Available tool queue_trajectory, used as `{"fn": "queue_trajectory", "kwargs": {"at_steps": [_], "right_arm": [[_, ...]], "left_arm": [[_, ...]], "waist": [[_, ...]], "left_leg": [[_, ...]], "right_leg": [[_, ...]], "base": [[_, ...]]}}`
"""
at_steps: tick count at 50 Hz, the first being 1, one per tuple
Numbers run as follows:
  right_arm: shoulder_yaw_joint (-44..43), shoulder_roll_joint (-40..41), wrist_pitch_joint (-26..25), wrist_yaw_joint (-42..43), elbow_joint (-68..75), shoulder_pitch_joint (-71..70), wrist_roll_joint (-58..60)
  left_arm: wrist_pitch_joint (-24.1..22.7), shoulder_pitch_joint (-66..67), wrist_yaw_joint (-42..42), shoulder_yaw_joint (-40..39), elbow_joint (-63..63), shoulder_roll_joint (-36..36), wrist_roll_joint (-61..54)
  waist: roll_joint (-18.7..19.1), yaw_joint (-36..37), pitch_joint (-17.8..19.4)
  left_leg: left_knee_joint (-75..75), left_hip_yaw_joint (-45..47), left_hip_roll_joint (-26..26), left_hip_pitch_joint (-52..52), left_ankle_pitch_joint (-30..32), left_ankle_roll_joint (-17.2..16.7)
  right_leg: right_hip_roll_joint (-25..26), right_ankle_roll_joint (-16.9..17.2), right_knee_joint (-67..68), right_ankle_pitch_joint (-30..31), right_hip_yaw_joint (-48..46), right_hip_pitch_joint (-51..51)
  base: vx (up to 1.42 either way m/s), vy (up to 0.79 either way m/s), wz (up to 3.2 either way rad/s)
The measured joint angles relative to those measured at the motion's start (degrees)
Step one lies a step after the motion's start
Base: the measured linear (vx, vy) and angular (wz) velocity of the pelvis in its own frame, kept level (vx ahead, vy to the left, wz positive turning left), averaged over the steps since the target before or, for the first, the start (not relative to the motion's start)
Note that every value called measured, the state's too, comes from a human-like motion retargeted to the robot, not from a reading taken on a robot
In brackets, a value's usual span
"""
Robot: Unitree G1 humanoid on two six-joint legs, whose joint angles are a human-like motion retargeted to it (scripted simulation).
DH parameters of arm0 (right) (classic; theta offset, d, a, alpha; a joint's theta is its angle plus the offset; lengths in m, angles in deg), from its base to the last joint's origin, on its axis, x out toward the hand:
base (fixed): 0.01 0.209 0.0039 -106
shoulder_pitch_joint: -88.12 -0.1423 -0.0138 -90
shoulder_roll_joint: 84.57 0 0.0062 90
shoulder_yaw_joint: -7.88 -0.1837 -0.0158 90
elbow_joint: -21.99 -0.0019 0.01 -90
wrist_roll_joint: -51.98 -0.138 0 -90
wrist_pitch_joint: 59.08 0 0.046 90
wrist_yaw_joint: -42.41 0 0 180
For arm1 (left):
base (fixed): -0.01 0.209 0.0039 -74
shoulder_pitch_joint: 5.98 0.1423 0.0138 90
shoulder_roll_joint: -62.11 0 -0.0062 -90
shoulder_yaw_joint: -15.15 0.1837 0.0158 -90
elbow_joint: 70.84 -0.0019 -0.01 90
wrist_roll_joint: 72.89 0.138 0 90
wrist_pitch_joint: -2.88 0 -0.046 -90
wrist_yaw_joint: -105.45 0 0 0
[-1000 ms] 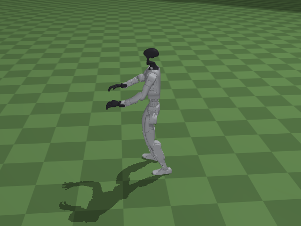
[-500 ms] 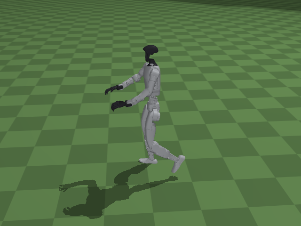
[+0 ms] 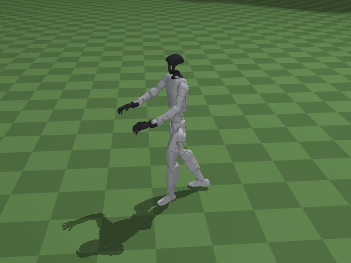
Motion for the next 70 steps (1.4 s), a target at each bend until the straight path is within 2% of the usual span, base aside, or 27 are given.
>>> {"fn": "queue_trajectory", "kwargs": {"at_steps": [3, 6, 9, 12, 16, 20, 24, 27, 28, 30, 33, 35, 37, 40, 42, 45, 47, 50, 53, 56, 58, 63, 65, 67, 70], "right_arm": [[-0.9, 0.8, 1.0, -0.5, -0.2, 1.9, -0.3], [-0.9, 1.0, 1.3, -0.7, -0.6, 3.2, -1.0], [-0.5, 0.7, 1.3, -0.6, -1.1, 3.2, -1.8], [-0.2, 0.1, 1.6, -0.5, -1.5, 2.7, -1.7], [0.6, -0.7, 2.1, -0.5, -1.7, 1.4, -1.2], [1.4, -1.6, 1.7, -0.4, -1.8, -0.2, -1.1], [1.9, -2.2, 1.0, -0.5, -1.7, -1.2, -0.8], [2.0, -1.9, 0.4, -1.0, -1.3, -1.5, 0.2], [1.7, -1.8, 0.2, -1.1, -1.2, -1.5, 0.7], [1.5, -1.4, 0.0, -2.1, -1.1, -1.2, -0.1], [0.4, -0.8, 0.1, -1.7, -1.1, -0.3, 0.5], [-0.1, 0.2, 1.0, -1.8, -1.1, 0.9, 0.7], [-0.2, 0.5, 1.0, -1.7, -1.1, 1.3, -0.2], [0.4, 0.2, 0.3, -1.4, -1.6, 1.5, -1.1], [1.0, -0.1, 0.0, -1.4, -2.2, 1.4, -1.2], [1.8, -0.2, -0.5, -1.4, -2.5, 1.2, -1.1], [2.1, -0.1, -0.7, -1.6, -2.3, 1.1, -0.9], [2.0, 0.3, -0.9, -1.9, -1.4, 0.6, -0.5], [1.8, 0.6, -1.1, -2.0, -0.8, 0.2, -0.2], [2.2, 0.9, -1.3, -1.7, -0.4, -0.5, -0.1], [2.1, 1.2, -1.4, -1.5, -0.4, -1.2, -0.1], [2.8, 3.1, -0.2, -0.7, 0.0, -2.5, -0.9], [2.7, 3.9, -0.2, -0.8, 0.1, -2.6, -0.9], [2.7, 4.7, -0.2, -1.0, 0.0, -2.1, -0.8], [1.9, 5.1, -0.1, -1.0, -0.4, -0.9, -1.8]], "left_arm": [[-0.8, 0.7, -0.5, 0.1, -0.6, 0.1, 0.7], [-0.6, 1.2, -0.6, 0.9, -0.9, 0.3, 0.6], [-0.2, 1.2, -0.6, 1.4, -0.8, 0.5, 0.2], [-0.1, 1.2, -0.3, 1.2, -0.8, 0.4, 0.1], [-0.3, 1.2, 0.0, 0.5, -0.9, 0.0, -0.5], [-0.6, 0.7, 0.5, 0.8, -0.9, -0.1, -2.3], [-1.7, -0.3, 1.2, 2.2, -1.5, -0.3, -4.7], [-2.5, -1.0, 1.7, 3.0, -2.4, -0.3, -5.0], [-2.2, -1.0, 1.9, 3.0, -2.6, -0.5, -4.5], [-4.6, -0.5, 0.5, 1.7, -2.3, -1.4, -10.2], [-2.2, 0.4, 2.3, 2.0, -2.8, -1.1, -4.3], [-3.1, 1.6, 2.3, 1.6, -2.8, -1.4, -4.4], [-2.9, 2.2, 2.0, 1.4, -2.6, -1.6, -5.2], [-2.3, 2.8, 1.6, 1.7, -1.6, -1.6, -7.0], [-2.1, 2.7, 1.2, 2.2, -1.3, -1.4, -7.5], [-1.7, 2.2, 0.5, 2.8, -1.6, -1.3, -7.2], [-1.4, 1.7, -0.3, 2.8, -2.3, -1.5, -6.4], [-1.0, 0.3, -1.5, 2.4, -3.7, -2.4, -4.9], [-0.8, -0.7, -1.8, 2.3, -4.3, -3.2, -4.4], [-0.7, -1.1, -1.9, 2.5, -3.7, -3.4, -4.6], [-0.9, -1.4, -1.6, 2.5, -3.1, -3.3, -5.1], [-2.2, -0.5, -2.9, 2.4, -2.2, -2.1, -4.1], [-2.3, 0.0, -3.1, 2.3, -1.9, -1.3, -4.0], [-2.3, 0.8, -3.4, 2.5, -1.8, -0.4, -3.6], [-1.9, 1.7, -3.5, 2.4, -1.3, 0.7, -3.4]], "waist": [[0.3, -0.4, -0.3], [0.3, -1.3, -1.4], [0.3, -2.2, -1.5], [0.9, -3.8, -0.5], [2.2, -6.6, 1.1], [2.5, -9.2, 3.1], [0.5, -12.0, 4.9], [-0.2, -13.0, 6.0], [-0.5, -12.8, 5.9], [-1.0, -12.6, 5.7], [-1.6, -11.3, 4.3], [-2.0, -10.1, 3.1], [-1.6, -9.2, 2.2], [-1.0, -8.0, 1.7], [-1.0, -7.0, 1.4], [-1.4, -5.1, 1.3], [-1.7, -3.5, 1.2], [-1.6, -0.7, 1.1], [-1.3, 1.9, 0.6], [-0.6, 3.8, -0.4], [0.2, 4.8, -0.8], [2.0, 5.5, -1.8], [2.1, 6.0, -2.3], [1.8, 6.4, -3.6], [1.1, 5.4, -4.0]], "left_leg": [[5.7, -3.3, 2.4, 2.1, -4.3, 0.4], [8.5, -6.5, 3.0, 3.1, -7.0, 0.3], [9.4, -9.2, 2.8, 5.0, -8.8, 0.5], [10.0, -12.6, 2.5, 7.1, -10.0, -0.4], [10.8, -17.3, 2.4, 9.7, -11.4, -1.5], [10.8, -22.0, 1.4, 12.3, -12.8, -2.4], [13.0, -27.6, -1.5, 14.4, -15.6, -2.7], [10.9, -31.2, -2.0, 18.5, -16.0, -3.9], [11.0, -31.5, -2.3, 19.2, -16.2, -3.3], [11.8, -32.4, -2.4, 20.3, -16.5, -2.2], [13.9, -33.9, -2.4, 20.5, -15.2, -1.9], [17.1, -34.6, -2.1, 19.7, -13.2, -1.0], [23.9, -35.1, -0.9, 16.2, -10.1, -0.9], [36.9, -33.5, 1.7, 9.4, -3.9, -0.5], [44.7, -29.7, 4.4, 4.6, -1.7, 0.9], [51.4, -21.8, 8.5, 0.2, -3.8, 3.8], [51.1, -17.1, 9.4, -1.0, -7.2, 4.5], [45.1, -11.8, 7.9, -1.6, -10.5, 3.6], [33.3, -7.1, 4.7, -1.6, -11.0, 2.9], [18.3, -1.6, 1.7, -0.8, -8.9, 2.4], [8.1, 2.6, 0.0, -0.2, -6.0, 0.8], [-3.2, 9.9, -0.8, -0.5, -1.2, -3.7], [-5.3, 9.3, -1.0, 0.0, 0.8, -3.9], [-4.9, 7.3, -0.7, 0.2, 1.1, -2.2], [-0.9, 4.1, 0.2, 1.6, -1.7, -0.4]], "right_leg": [[-0.9, -1.7, 13.1, 5.7, -0.7, -2.0], [-3.3, -2.8, 31.8, 10.4, 0.1, -10.0], [-4.9, -3.7, 44.7, 9.1, 2.4, -17.7], [-5.5, -4.4, 48.7, 6.1, 3.6, -23.3], [-7.3, -5.4, 42.3, 3.9, 2.6, -28.1], [-9.4, -4.6, 23.8, 5.3, -0.1, -29.2], [-10.6, 1.2, -1.9, 10.3, 2.6, -26.6], [-10.5, 5.3, -12.9, 10.9, 8.2, -24.7], [-10.7, 6.4, -14.5, 11.6, 10.1, -24.3], [-11.0, 6.8, -15.4, 14.0, 11.7, -22.9], [-11.7, 6.0, -13.8, 16.6, 10.1, -21.3], [-12.7, 8.0, -7.3, 13.5, 8.4, -22.5], [-12.3, 5.0, -6.7, 11.3, 6.8, -21.1], [-11.3, 1.0, -8.3, 9.6, 3.5, -17.3], [-11.1, 0.2, -7.0, 8.0, 1.2, -16.3], [-11.3, -0.2, -5.0, 5.6, -2.1, -14.7], [-11.2, -0.3, -4.5, 4.4, -4.1, -13.3], [-10.4, -0.2, -5.3, 3.8, -6.6, -10.6], [-9.4, 0.8, -6.8, 3.7, -8.5, -8.3], [-7.8, 1.6, -7.3, 3.4, -10.1, -6.9], [-6.2, 1.9, -7.3, 3.0, -10.8, -6.2], [-2.8, 2.0, -7.0, 2.3, -11.3, -2.5], [-2.3, 2.0, -5.3, 2.0, -10.7, -1.8], [-3.1, 2.1, 0.0, 1.3, -10.2, -2.9], [-2.7, -0.1, -0.4, 3.9, -9.8, 0.3]], "base": [[0.65, 0.09, 0.57], [0.58, 0.12, 0.74], [0.53, 0.07, 0.76], [0.48, 0.05, 1.02], [0.46, 0.0, 1.1], [0.45, -0.07, 1.17], [0.5, -0.16, 1.4], [0.54, -0.24, 1.2], [0.55, -0.26, 0.93], [0.55, -0.29, 0.85], [0.56, -0.32, 0.68], [0.55, -0.35, 0.63], [0.51, -0.35, 0.78], [0.45, -0.36, 1.0], [0.41, -0.34, 1.01], [0.4, -0.3, 0.89], [0.4, -0.25, 0.75], [0.37, -0.2, 0.55], [0.34, -0.14, 0.45], [0.32, -0.1, 0.39], [0.34, -0.07, 0.26], [0.4, -0.04, 0.08], [0.47, 0.01, -0.28], [0.5, 0.05, -0.18], [0.55, 0.08, 0.13]]}}
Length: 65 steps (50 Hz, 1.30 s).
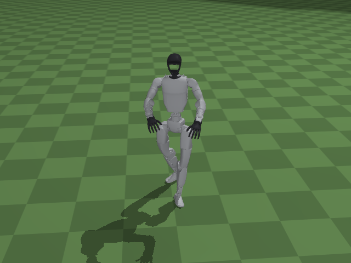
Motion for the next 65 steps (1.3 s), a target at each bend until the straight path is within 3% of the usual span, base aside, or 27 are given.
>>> {"fn": "queue_trajectory", "kwargs": {"at_steps": [7, 10, 13, 15, 21, 23, 25, 26, 30, 38, 42, 47, 50, 52, 58, 62, 65], "right_arm": [[-0.9, -0.7, 1.1, -0.8, -1.5, 4.4, -1.3], [-0.8, -1.9, 0.5, -0.4, -2.0, 5.0, -2.4], [-1.6, -2.9, 0.5, -0.3, -1.9, 5.3, -2.6], [-1.6, -3.8, 1.4, -0.6, -1.8, 5.7, -2.7], [-2.2, -5.4, 1.7, -0.2, -2.4, 5.1, -4.2], [-2.7, -6.2, 1.6, -0.1, -2.8, 5.1, -4.4], [-3.3, -6.2, 1.5, -0.2, -3.2, 5.4, -4.5], [-3.6, -6.5, 1.0, 0.0, -3.2, 5.2, -4.5], [-4.6, -6.4, -0.1, 0.0, -3.0, 5.1, -3.8], [-6.3, -5.9, 0.9, -0.7, -2.9, 6.4, -2.0], [-6.5, -6.0, 1.6, -0.9, -3.6, 8.3, -1.1], [-6.4, -6.6, 0.6, -0.8, -4.3, 9.0, -0.8], [-6.1, -7.7, -0.7, 0.0, -4.5, 7.8, -1.9], [-6.0, -7.2, -0.7, 0.1, -4.2, 7.4, -2.1], [-5.3, -4.6, -0.7, 1.0, -3.2, 4.7, -2.5], [-4.4, -3.2, -1.3, 1.4, -2.6, 2.6, -2.5], [-3.8, -2.1, -1.4, 1.6, -1.8, 1.2, -2.2]], "left_arm": [[0.0, -0.4, 0.5, 3.1, -0.7, 0.7, 1.6], [0.0, -2.3, 1.0, 5.1, -0.9, 0.3, -0.9], [0.5, -4.1, 1.8, 5.9, -1.2, -1.1, -0.5], [0.9, -4.7, 1.5, 6.1, -1.7, -2.6, 1.6], [1.0, -7.9, 2.1, 6.7, -1.9, -5.7, 0.5], [1.2, -8.9, 2.4, 6.6, -2.0, -6.8, 0.6], [0.7, -9.7, 2.6, 6.8, -2.3, -7.7, 0.2], [0.8, -10.2, 2.8, 6.8, -2.4, -8.2, -0.1], [0.9, -11.0, 2.9, 6.8, -3.2, -9.6, -0.3], [-0.1, -9.9, 2.5, 6.4, -4.5, -11.1, 1.6], [-0.3, -8.5, 2.6, 6.4, -4.7, -11.5, 3.0], [0.4, -8.4, 3.5, 7.0, -3.6, -10.7, 2.3], [1.5, -9.3, 4.0, 6.6, -2.4, -10.1, 0.7], [1.4, -9.3, 3.8, 6.2, -2.1, -9.8, 0.8], [0.9, -9.8, 3.3, 5.6, -1.7, -8.2, 1.1], [1.3, -10.5, 3.5, 5.8, -1.8, -7.4, 0.9], [1.2, -10.9, 3.5, 5.8, -2.0, -7.3, 0.8]], "waist": [[0.1, -4.0, -1.5], [-1.5, -6.2, -1.3], [-1.2, -8.9, -0.4], [0.0, -11.0, 0.1], [0.8, -17.7, 3.8], [0.3, -19.1, 4.5], [-0.8, -20.6, 5.5], [-1.3, -21.0, 5.9], [-1.9, -22.3, 6.8], [-1.1, -24.9, 3.6], [-1.4, -24.4, 1.2], [-1.8, -21.8, 0.3], [-1.0, -20.1, 1.4], [-1.4, -18.4, 2.2], [-3.0, -12.2, 5.0], [-2.6, -9.4, 6.3], [-1.6, -8.3, 6.9]], "left_leg": [[7.7, -5.7, 3.5, 4.5, -7.7, 2.0], [10.1, -9.0, 2.3, 4.8, -9.8, 2.9], [10.7, -12.8, 1.8, 6.4, -10.6, 1.7], [10.9, -15.3, 2.0, 7.8, -10.9, 1.1], [11.6, -22.7, 1.0, 11.8, -13.3, 1.8], [10.9, -24.8, -0.6, 12.8, -13.1, 0.4], [11.0, -26.4, -2.0, 14.4, -14.2, 0.9], [10.7, -27.1, -3.0, 15.1, -14.1, 0.0], [9.6, -28.5, -4.2, 18.8, -14.8, -1.7], [13.7, -30.5, -4.3, 21.7, -12.8, -0.4], [23.4, -29.6, -3.7, 19.3, -6.2, -0.1], [48.5, -24.8, 0.9, 8.2, 3.9, 2.2], [59.8, -22.8, 4.7, 1.8, 1.8, 4.6], [61.1, -21.1, 5.3, -0.4, -2.3, 6.5], [45.4, -17.7, 2.2, -4.6, -9.4, 7.7], [25.6, -15.1, 1.0, -5.2, -6.5, 6.8], [10.4, -12.9, 0.4, -5.0, -2.5, 4.0]], "right_leg": [[-5.2, -4.5, 31.8, 10.8, 2.6, -8.9], [-6.2, -1.1, 46.1, 11.5, 10.1, -19.1], [-4.7, -1.3, 47.6, 7.3, 13.3, -23.8], [-4.0, -4.8, 43.1, 3.6, 12.7, -24.0], [-2.9, -3.3, 25.9, -0.4, 11.8, -27.5], [-1.5, -3.0, 13.5, 1.2, 13.9, -27.0], [-1.8, 0.7, 7.0, 4.2, 14.7, -28.4], [-1.7, 0.8, -0.3, 6.9, 14.9, -27.3], [-0.8, 4.5, -15.3, 11.9, 8.8, -26.2], [-0.4, 4.6, -13.5, 13.3, 10.6, -23.9], [-2.0, 4.5, -8.4, 7.8, 10.8, -22.7], [-2.3, 2.6, -5.3, 2.7, 12.8, -19.9], [-0.4, -0.1, -10.0, 2.0, 14.0, -15.0], [-0.6, 0.3, -8.7, 0.4, 15.3, -13.5], [-1.0, 0.9, -6.1, -3.0, 20.5, -10.6], [0.1, 0.8, -5.7, -4.7, 22.5, -8.5], [1.6, 1.3, -5.5, -5.8, 23.2, -6.6]], "base": [[0.52, 0.15, 0.55], [0.43, 0.11, 0.95], [0.41, 0.09, 1.14], [0.39, 0.07, 1.27], [0.37, 0.01, 1.27], [0.34, -0.04, 1.01], [0.39, -0.06, 0.9], [0.4, -0.08, 0.75], [0.43, -0.11, 0.41], [0.54, -0.14, 0.31], [0.58, -0.2, 0.05], [0.52, -0.2, -0.22], [0.47, -0.16, -0.3], [0.46, -0.12, -0.62], [0.44, -0.06, -0.88], [0.43, 0.0, -0.6], [0.46, 0.05, -0.34]]}}
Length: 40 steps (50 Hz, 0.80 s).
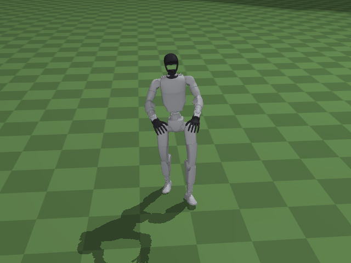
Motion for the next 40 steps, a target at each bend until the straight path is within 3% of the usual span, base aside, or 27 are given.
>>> {"fn": "queue_trajectory", "kwargs": {"at_steps": [3, 5, 10, 13, 17, 21, 25, 26, 29, 33, 36, 40], "right_arm": [[0.5, 1.2, 0.1, 0.2, 1.1, -1.2, 0.0], [1.4, 2.4, 1.2, 0.6, 1.9, -1.6, -0.9], [0.7, 3.5, 0.4, 0.5, 2.0, -0.8, -0.9], [-0.7, 3.4, -0.2, 0.0, 1.9, 0.1, -0.3], [-0.6, 3.9, 1.6, -0.2, 1.6, 3.3, -1.1], [0.5, 3.0, 1.9, -0.7, 0.9, 4.7, -2.5], [1.2, 1.5, 2.4, -0.5, 0.3, 4.3, -3.7], [1.2, 1.2, 2.1, -0.3, 0.1, 4.1, -3.7], [0.7, 0.0, 2.8, -0.3, 0.0, 3.5, -2.8], [0.2, -1.5, 2.8, 0.1, -0.2, 2.7, -2.7], [-0.2, -2.4, 2.3, 0.3, -0.3, 2.3, -2.8], [-0.5, -3.0, 1.0, 0.5, -0.7, 1.7, -1.8]], "left_arm": [[-0.4, -0.3, -0.1, -0.1, 0.0, 0.2, 0.0], [-1.3, -0.1, -1.1, -0.1, -0.2, 0.6, 1.1], [-1.0, 0.8, -1.5, 0.1, 0.8, 1.5, 0.7], [-0.8, 0.9, -1.7, -0.5, 1.2, 2.1, 0.1], [-1.4, 2.4, -2.6, 0.5, 0.5, 2.0, 1.7], [-0.5, 1.9, -2.2, 1.9, 0.3, 1.9, 1.8], [0.4, 0.0, -1.8, 2.5, 0.0, 1.5, 2.3], [0.4, -0.5, -1.6, 2.7, -0.1, 1.4, 1.3], [0.7, -1.6, -1.4, 2.3, -0.4, 0.4, 2.7], [0.7, -3.0, -0.9, 2.7, -0.1, -0.6, 2.3], [0.2, -4.1, -0.5, 3.3, 0.2, -1.0, 1.2], [-0.5, -5.3, -0.1, 4.0, 0.2, -0.8, 0.0]], "waist": [[0.9, 0.9, 0.6], [1.1, 1.0, 0.5], [0.3, 3.5, -1.0], [-0.4, 3.5, -2.3], [-0.3, 0.6, -4.8], [-0.5, -2.0, -6.1], [-0.2, -5.0, -5.8], [-0.2, -6.1, -5.3], [0.8, -8.9, -4.5], [1.0, -12.6, -2.8], [-0.7, -14.9, -1.7], [-3.2, -17.0, 0.1]], "left_leg": [[-12.0, 3.4, -0.3, 0.5, 4.7, -4.4], [-13.7, 6.1, 0.7, 0.0, 4.5, -7.1], [-15.4, 9.1, 0.7, 3.2, 6.0, -6.3], [-13.9, 7.4, 0.4, 4.5, 8.2, -3.6], [-6.5, 3.7, 2.3, 6.1, 2.2, -3.4], [-3.5, 0.0, 2.4, 8.0, -2.1, -2.6], [-0.9, -3.8, 2.3, 9.4, -4.7, -3.7], [-0.4, -4.9, 2.1, 9.9, -5.4, -3.8], [-0.9, -7.5, 1.6, 12.0, -5.9, -5.0], [-0.9, -11.0, 0.2, 14.9, -7.6, -5.1], [-1.0, -13.1, -2.6, 17.5, -9.0, -5.1], [-1.7, -14.8, -5.9, 22.3, -11.0, -5.5]], "right_leg": [[1.4, 0.2, 0.2, -1.1, 0.5, 2.6], [2.1, 0.3, 0.4, -1.5, 0.6, 4.6], [1.8, -0.3, 3.1, -1.3, 2.1, 7.6], [1.3, -0.8, 7.8, 1.1, 2.6, 7.6], [1.7, -1.4, 20.9, 10.7, 0.8, 5.2], [0.8, -2.4, 43.5, 19.2, -0.2, -5.9], [0.2, -4.8, 54.9, 14.3, -1.4, -15.8], [-0.4, -4.0, 55.8, 13.3, -2.2, -18.0], [0.0, -7.0, 49.2, 8.5, -4.0, -21.2], [-0.2, -6.9, 31.6, 6.6, -7.1, -22.8], [-0.5, -4.5, 13.3, 9.8, -7.4, -22.2], [-0.4, 1.1, -7.8, 17.6, -10.5, -21.1]], "base": [[0.51, 0.08, -0.27], [0.55, 0.1, -0.25], [0.62, 0.14, -0.29], [0.68, 0.2, 0.09], [0.69, 0.22, 0.62], [0.59, 0.2, 0.7], [0.52, 0.16, 0.77], [0.52, 0.12, 0.93], [0.48, 0.1, 0.96], [0.49, 0.04, 0.94], [0.5, -0.01, 0.83], [0.55, -0.05, 0.48]]}}
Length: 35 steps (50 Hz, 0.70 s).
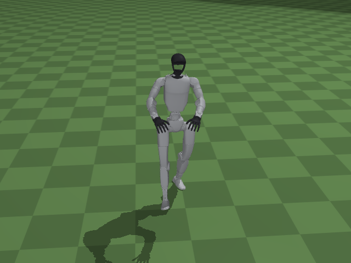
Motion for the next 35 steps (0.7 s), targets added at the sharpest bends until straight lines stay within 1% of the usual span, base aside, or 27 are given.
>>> {"fn": "queue_trajectory", "kwargs": {"at_steps": [2, 3, 5, 8, 10, 13, 15, 17, 18, 19, 20, 23, 25, 27, 28, 31, 35], "right_arm": [[0.0, 0.0, -0.2, 0.0, -0.3, 0.1, 0.6], [-0.1, 0.0, -0.2, -0.1, -0.6, 0.1, 0.7], [-0.4, -0.5, -0.1, -0.2, -1.2, -0.1, 1.0], [-1.0, -1.4, 0.5, -0.8, -2.3, 1.1, 1.3], [-1.5, -1.8, 2.1, -1.7, -3.2, 2.7, 2.0], [-1.9, -3.3, 2.6, -2.4, -4.3, 4.8, 2.4], [-2.0, -4.3, 2.4, -2.8, -4.9, 5.8, 2.7], [-2.0, -6.0, 1.2, -2.6, -5.4, 5.6, 1.9], [-2.1, -6.5, 0.8, -2.5, -5.6, 5.4, 1.8], [-2.3, -6.5, 0.9, -2.7, -5.5, 5.3, 2.1], [-2.6, -6.2, 1.3, -3.0, -5.4, 5.4, 2.6], [-2.7, -5.6, 0.7, -2.6, -5.0, 4.3, 2.8], [-2.5, -5.0, 0.5, -2.3, -4.8, 3.5, 2.7], [-2.1, -5.0, 0.0, -1.4, -4.7, 2.6, 1.8], [-1.8, -4.8, 0.0, -1.2, -4.7, 2.2, 1.6], [-1.0, -4.2, -0.1, -0.8, -4.7, 0.8, 1.2], [-0.1, -3.5, -0.4, -0.4, -4.1, -1.2, 1.0]], "left_arm": [[0.0, 0.0, -0.1, 0.3, -0.3, 0.3, 0.4], [0.0, 0.0, -0.2, 0.3, -0.4, 0.5, 0.7], [0.1, -0.1, -0.3, 0.2, -0.8, 0.8, 1.2], [0.0, 0.9, -0.2, 0.1, -1.2, 0.7, 1.9], [-1.2, 2.2, -0.2, -0.3, -1.6, 0.3, 3.2], [-1.1, 3.9, -0.2, -0.5, -1.4, -0.2, 4.1], [-0.9, 4.7, -0.1, -0.5, -0.8, -0.3, 4.1], [0.2, 4.4, 0.1, -0.2, 0.6, 0.0, 2.3], [0.4, 4.2, 0.3, -0.4, 1.2, 0.2, 1.9], [0.2, 4.1, 0.4, -0.4, 1.6, 0.5, 2.0], [-0.3, 4.1, 0.5, -0.3, 1.8, 0.7, 2.3], [-0.3, 3.8, 0.4, -1.1, 3.1, 1.8, 2.2], [-0.5, 3.8, 0.1, -1.7, 3.9, 2.6, 2.0], [-0.1, 4.0, -0.1, -2.2, 4.8, 3.3, 1.2], [-0.1, 4.1, -0.1, -2.4, 5.1, 3.6, 1.1], [0.0, 4.2, 0.1, -2.6, 5.6, 4.4, 0.7], [-0.1, 4.1, 0.3, -2.8, 5.4, 5.1, 0.2]], "waist": [[0.0, -0.3, 0.1], [0.2, -0.4, 0.0], [0.6, -1.0, -0.4], [1.0, -2.2, -2.0], [1.0, -2.8, -4.0], [1.5, -2.5, -5.9], [1.7, -1.7, -6.6], [2.7, -0.9, -6.4], [3.0, -0.3, -6.1], [2.8, 0.7, -6.3], [2.4, 1.9, -6.6], [0.9, 5.2, -5.8], [-0.1, 7.8, -5.3], [-0.5, 10.1, -4.4], [-0.6, 11.4, -3.9], [-0.3, 14.5, -2.6], [0.9, 16.9, -1.2]], "left_leg": [[-0.7, 0.3, 0.0, 2.3, -0.5, -0.3], [-0.8, 0.5, 0.1, 3.2, -0.7, -0.4], [-0.6, 0.4, 0.0, 4.5, -0.6, -0.3], [1.3, -1.0, -0.5, 5.9, 0.7, 0.4], [3.7, -2.0, -1.1, 6.1, 2.6, 0.8], [13.3, -2.4, -0.8, 3.4, 8.5, 1.0], [24.1, -1.7, 0.2, -0.9, 13.9, 1.8], [37.3, -1.2, 2.6, -7.4, 17.7, 2.9], [42.8, -0.7, 3.8, -10.4, 18.5, 3.8], [47.1, 0.6, 4.9, -13.1, 18.0, 5.2], [50.8, 2.1, 6.0, -15.6, 16.9, 6.8], [54.6, 6.7, 8.4, -20.4, 10.3, 11.0], [52.5, 9.0, 8.7, -22.7, 6.1, 12.4], [46.6, 8.9, 7.5, -24.6, 4.3, 11.7], [42.7, 8.4, 6.8, -25.3, 4.1, 11.1], [27.9, 6.4, 5.4, -26.3, 6.4, 9.4], [5.5, 7.6, 6.3, -25.2, 12.3, 6.9]], "right_leg": [[0.8, 2.6, -2.5, -0.6, -4.6, -1.0], [1.3, 3.2, -2.5, -1.5, -6.4, -1.5], [2.1, 3.3, -2.5, -2.2, -7.2, -1.3], [2.3, 1.7, -2.5, -0.7, -3.7, 0.8], [0.9, 3.4, -0.1, -0.7, -2.8, 1.2], [-0.5, 2.0, 2.5, -3.4, -2.7, 3.4], [-1.1, 0.8, 4.2, -5.8, -2.0, 5.0], [0.3, -3.0, 0.1, -5.8, -1.4, 9.2], [0.6, -3.5, 0.1, -6.6, -1.1, 10.2], [0.0, -2.4, 3.4, -8.4, -0.5, 9.4], [-0.9, -0.6, 8.4, -10.7, 0.3, 7.7], [-1.9, 0.3, 11.7, -13.0, 3.0, 8.7], [-2.4, 1.0, 13.4, -14.2, 5.1, 9.4], [-1.8, -0.8, 9.3, -14.4, 6.3, 13.4], [-1.7, -0.5, 9.5, -14.8, 7.2, 14.4], [-1.2, -0.3, 10.5, -16.4, 9.5, 16.6], [0.4, -0.5, 11.0, -18.3, 11.2, 20.0]], "base": [[0.58, -0.07, 0.02], [0.59, -0.07, -0.02], [0.63, -0.07, 0.07], [0.69, -0.07, 0.27], [0.74, -0.08, 0.25], [0.73, -0.11, 0.12], [0.68, -0.13, 0.02], [0.62, -0.14, 0.04], [0.6, -0.14, -0.22], [0.59, -0.13, -0.49], [0.58, -0.12, -0.64], [0.56, -0.1, -0.72], [0.55, -0.06, -0.88], [0.53, -0.03, -0.88], [0.53, 0.0, -0.96], [0.53, 0.03, -0.9], [0.54, 0.08, -0.61]]}}
